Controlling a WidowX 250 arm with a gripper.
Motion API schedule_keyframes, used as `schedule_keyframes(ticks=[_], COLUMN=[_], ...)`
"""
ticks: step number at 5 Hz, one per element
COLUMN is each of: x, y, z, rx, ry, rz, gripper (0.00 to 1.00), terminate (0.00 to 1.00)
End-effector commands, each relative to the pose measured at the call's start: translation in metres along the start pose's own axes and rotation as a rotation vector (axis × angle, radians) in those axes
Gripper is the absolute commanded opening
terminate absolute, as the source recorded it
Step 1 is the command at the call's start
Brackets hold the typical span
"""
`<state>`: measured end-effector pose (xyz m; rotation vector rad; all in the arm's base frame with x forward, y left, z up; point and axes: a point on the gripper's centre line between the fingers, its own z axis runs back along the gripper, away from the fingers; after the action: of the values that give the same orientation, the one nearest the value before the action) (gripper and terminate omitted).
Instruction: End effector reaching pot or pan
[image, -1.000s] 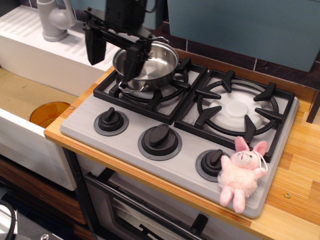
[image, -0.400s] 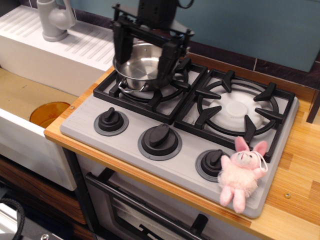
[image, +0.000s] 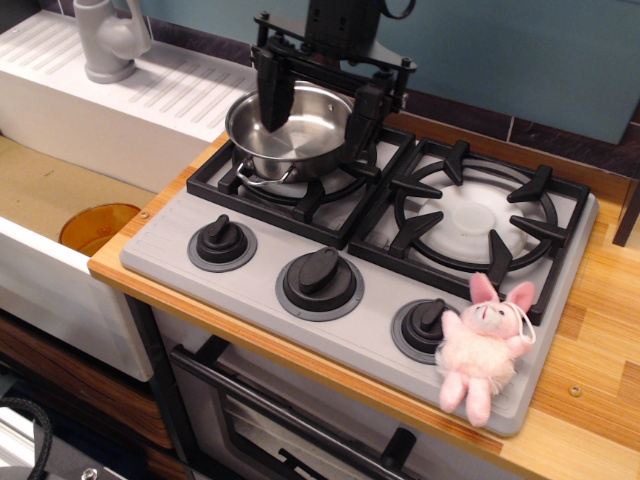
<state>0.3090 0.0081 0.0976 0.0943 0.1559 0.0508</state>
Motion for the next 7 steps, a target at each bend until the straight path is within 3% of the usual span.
schedule_keyframes(ticks=[1,4,7], x=[0.022,0.056,0.061], y=[-0.006,-0.018,-0.019], z=[0.014,-0.009,-0.019], rx=[-0.007,-0.035,-0.033], ry=[-0.091,-0.155,-0.194], rz=[-0.011,-0.043,-0.055], gripper=[1.0,1.0,1.0], terminate=[0.0,0.0,0.0])
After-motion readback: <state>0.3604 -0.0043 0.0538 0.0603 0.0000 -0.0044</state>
